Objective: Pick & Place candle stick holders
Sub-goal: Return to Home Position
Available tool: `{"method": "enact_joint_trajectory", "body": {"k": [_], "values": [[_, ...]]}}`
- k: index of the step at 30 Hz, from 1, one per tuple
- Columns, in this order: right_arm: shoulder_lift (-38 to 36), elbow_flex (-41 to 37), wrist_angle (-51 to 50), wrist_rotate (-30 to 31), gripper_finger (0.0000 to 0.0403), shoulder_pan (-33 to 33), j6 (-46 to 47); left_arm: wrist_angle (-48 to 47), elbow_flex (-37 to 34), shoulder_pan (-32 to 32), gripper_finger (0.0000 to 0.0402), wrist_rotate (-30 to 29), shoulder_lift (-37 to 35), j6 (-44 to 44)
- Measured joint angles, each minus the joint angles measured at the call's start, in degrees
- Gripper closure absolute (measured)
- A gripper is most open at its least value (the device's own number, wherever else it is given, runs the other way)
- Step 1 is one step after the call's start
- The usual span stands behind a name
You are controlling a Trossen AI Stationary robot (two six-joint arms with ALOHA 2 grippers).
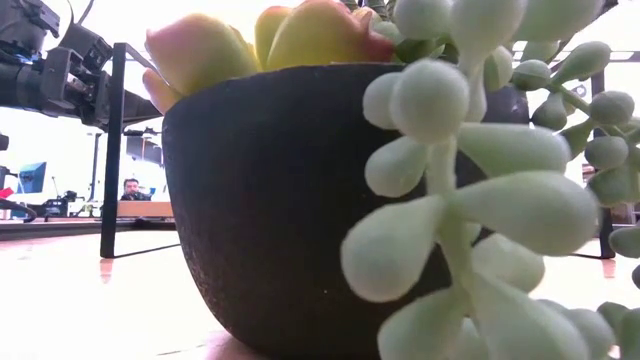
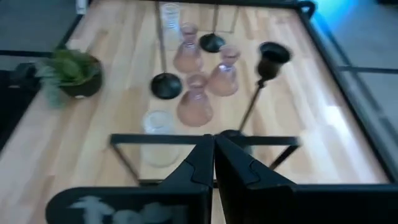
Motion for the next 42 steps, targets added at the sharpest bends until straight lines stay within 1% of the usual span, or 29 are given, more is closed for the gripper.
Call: {"method": "enact_joint_trajectory", "body": {"k": [3, 9, 17, 22, 26, 32, 42], "values": [[0.1, -0.2, 1.5, -0.8, 0.0395, -3.5, -3.9, 0.0, 0.0, 0.0, 0.0378, 0.0, 0.0, 0.0], [-0.4, -2.8, 9.8, -7.7, 0.0395, -10.8, -9.3, 0.0, 0.0, 0.0, 0.0378, 0.0, 0.0, 0.0], [-2.6, -12.1, 23.6, -18.2, 0.0395, -18.3, -9.7, 0.0, 0.0, 0.0, 0.0378, 0.0, 0.0, 0.0], [-4.6, -18.1, 34.6, -24.1, 0.0395, -20.3, -9.0, 0.0, 0.0, 0.0, 0.0378, 0.0, 0.0, 0.0], [-7.4, -25.2, 43.3, -24.4, 0.0395, -20.4, -10.1, 0.0, 0.0, 0.0, 0.0378, 0.0, 0.0, 0.0], [-14.2, -36.2, 54.6, -24.1, 0.0395, -20.3, -10.3, 0.0, 0.0, 0.0, 0.0378, 0.0, 0.0, 0.0], [-27.1, -50.0, 61.1, -23.7, 0.0395, -20.3, -9.2, 0.0, 0.0, 0.0, 0.0378, 0.0, 0.0, 0.0]]}}
